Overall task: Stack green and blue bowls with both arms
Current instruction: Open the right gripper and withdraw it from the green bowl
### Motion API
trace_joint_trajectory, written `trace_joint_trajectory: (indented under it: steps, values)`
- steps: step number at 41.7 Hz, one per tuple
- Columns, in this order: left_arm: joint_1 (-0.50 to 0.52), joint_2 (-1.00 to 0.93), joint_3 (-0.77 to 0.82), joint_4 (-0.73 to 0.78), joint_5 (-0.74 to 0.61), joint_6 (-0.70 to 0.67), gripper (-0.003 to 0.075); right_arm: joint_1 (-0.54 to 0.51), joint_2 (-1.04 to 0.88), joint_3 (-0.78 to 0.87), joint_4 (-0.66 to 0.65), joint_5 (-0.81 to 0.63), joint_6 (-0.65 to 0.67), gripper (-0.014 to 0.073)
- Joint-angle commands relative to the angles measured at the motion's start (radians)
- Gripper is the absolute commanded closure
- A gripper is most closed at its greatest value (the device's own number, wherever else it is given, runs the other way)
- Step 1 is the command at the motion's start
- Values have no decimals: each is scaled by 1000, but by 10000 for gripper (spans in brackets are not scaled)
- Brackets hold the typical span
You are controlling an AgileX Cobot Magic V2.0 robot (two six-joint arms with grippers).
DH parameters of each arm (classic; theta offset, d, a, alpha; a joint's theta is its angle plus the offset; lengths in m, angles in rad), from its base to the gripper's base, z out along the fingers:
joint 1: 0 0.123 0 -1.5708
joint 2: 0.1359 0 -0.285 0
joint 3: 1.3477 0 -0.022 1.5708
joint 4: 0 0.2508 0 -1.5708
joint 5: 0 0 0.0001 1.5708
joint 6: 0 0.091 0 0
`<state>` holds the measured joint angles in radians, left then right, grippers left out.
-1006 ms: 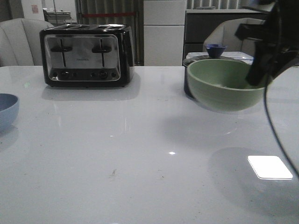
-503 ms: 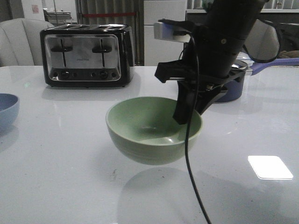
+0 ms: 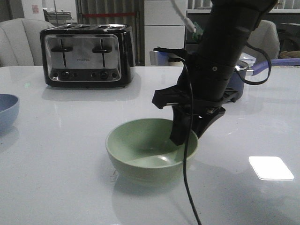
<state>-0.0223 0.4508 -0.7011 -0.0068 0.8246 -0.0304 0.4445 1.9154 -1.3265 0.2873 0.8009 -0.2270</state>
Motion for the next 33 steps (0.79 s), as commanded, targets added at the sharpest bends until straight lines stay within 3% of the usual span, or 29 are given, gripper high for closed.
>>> trace_joint_trajectory:
  steps: [1,12,21,33]
  values:
    - [1,14,-31,-7,-74,-5,193,0,-74,-45,3,-5,-11,123]
    - [1,14,-31,-7,-74,-5,194,2,-308,-1,-4,-15,-34,127]
    - [1,14,-31,-7,-74,-5,194,2,-603,198,-14,-51,-131,127]
    - [1,14,-31,-7,-74,-5,194,2,-940,462,-24,-56,-133,127]
